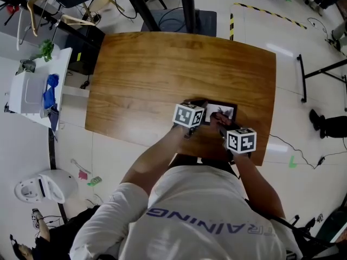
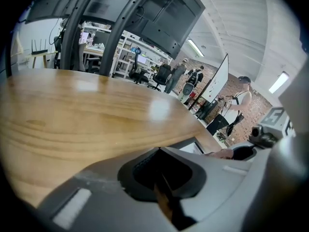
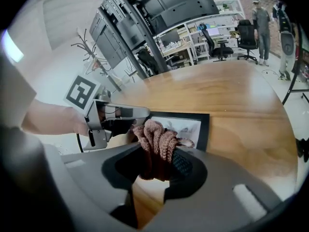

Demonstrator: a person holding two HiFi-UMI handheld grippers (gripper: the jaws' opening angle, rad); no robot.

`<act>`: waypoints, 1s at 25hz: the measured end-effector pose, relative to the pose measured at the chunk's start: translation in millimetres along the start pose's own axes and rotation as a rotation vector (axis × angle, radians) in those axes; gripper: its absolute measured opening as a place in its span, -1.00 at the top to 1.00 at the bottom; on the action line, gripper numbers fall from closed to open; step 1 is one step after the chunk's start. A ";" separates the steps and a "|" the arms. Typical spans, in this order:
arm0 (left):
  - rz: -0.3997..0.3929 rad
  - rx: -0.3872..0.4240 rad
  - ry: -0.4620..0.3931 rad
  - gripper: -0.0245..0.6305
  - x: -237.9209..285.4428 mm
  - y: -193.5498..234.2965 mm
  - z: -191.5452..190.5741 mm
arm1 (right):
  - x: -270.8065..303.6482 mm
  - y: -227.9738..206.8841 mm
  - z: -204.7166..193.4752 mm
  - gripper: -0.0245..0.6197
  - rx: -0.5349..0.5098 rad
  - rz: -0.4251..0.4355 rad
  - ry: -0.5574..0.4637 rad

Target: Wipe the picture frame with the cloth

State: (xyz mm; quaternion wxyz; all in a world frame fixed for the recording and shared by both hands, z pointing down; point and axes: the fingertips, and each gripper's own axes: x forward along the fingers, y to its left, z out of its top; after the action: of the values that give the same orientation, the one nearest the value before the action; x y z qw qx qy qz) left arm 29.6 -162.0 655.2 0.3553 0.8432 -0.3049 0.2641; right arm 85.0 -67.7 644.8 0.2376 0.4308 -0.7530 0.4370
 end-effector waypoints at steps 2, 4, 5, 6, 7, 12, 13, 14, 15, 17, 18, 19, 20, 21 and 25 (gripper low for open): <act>0.000 0.002 0.002 0.91 0.3 -1.0 -0.1 | -8.3 -8.7 -2.9 0.53 0.022 -0.013 -0.006; -0.001 0.006 0.002 0.91 0.0 -1.5 0.5 | -18.0 -18.7 -5.9 0.53 0.035 -0.031 -0.011; -0.001 0.008 0.000 0.90 -0.3 -1.5 1.2 | -22.9 -24.8 -7.0 0.53 0.040 -0.041 -0.016; -0.001 0.009 -0.001 0.91 -0.3 -1.6 1.8 | -28.0 -31.4 -8.3 0.53 0.052 -0.052 -0.022; -0.001 0.010 -0.002 0.91 -0.1 -1.8 1.9 | -33.1 -38.1 -9.9 0.53 0.068 -0.061 -0.029; -0.001 0.009 -0.007 0.91 1.0 -1.1 1.3 | -53.2 -67.4 -16.7 0.53 0.132 -0.105 -0.070; 0.000 0.009 -0.009 0.91 1.1 -0.9 1.3 | -55.1 -71.2 -19.0 0.53 0.140 -0.112 -0.072; 0.002 0.009 -0.009 0.91 1.1 -0.3 1.0 | -55.8 -74.0 -21.5 0.53 0.148 -0.116 -0.072; 0.003 0.009 -0.009 0.91 1.3 0.4 0.6 | -55.6 -75.5 -23.2 0.53 0.152 -0.118 -0.072; 0.004 0.013 -0.010 0.91 1.7 1.1 1.3 | -55.2 -75.0 -21.5 0.53 0.149 -0.119 -0.079; 0.004 0.020 -0.012 0.90 2.1 0.9 1.9 | -55.7 -73.5 -18.4 0.53 0.146 -0.115 -0.091; 0.002 0.031 -0.014 0.91 2.4 0.3 1.7 | -57.1 -71.1 -14.3 0.53 0.145 -0.105 -0.114; -0.002 0.039 -0.022 0.91 1.3 -1.1 0.9 | -60.8 -67.4 -8.4 0.53 0.142 -0.094 -0.151; -0.010 0.042 -0.039 0.91 -2.3 -3.7 1.3 | -67.1 -63.2 -0.4 0.54 0.131 -0.085 -0.200; -0.019 0.080 -0.186 0.91 -38.5 -16.4 30.0 | -107.9 -56.6 47.7 0.54 0.018 -0.106 -0.402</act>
State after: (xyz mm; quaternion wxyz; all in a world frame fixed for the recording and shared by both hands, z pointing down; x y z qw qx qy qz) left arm 22.0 -163.0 604.3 0.2938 0.8805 -0.3179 0.1932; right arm 190.0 -75.2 567.1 0.1015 0.5506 -0.7575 0.3358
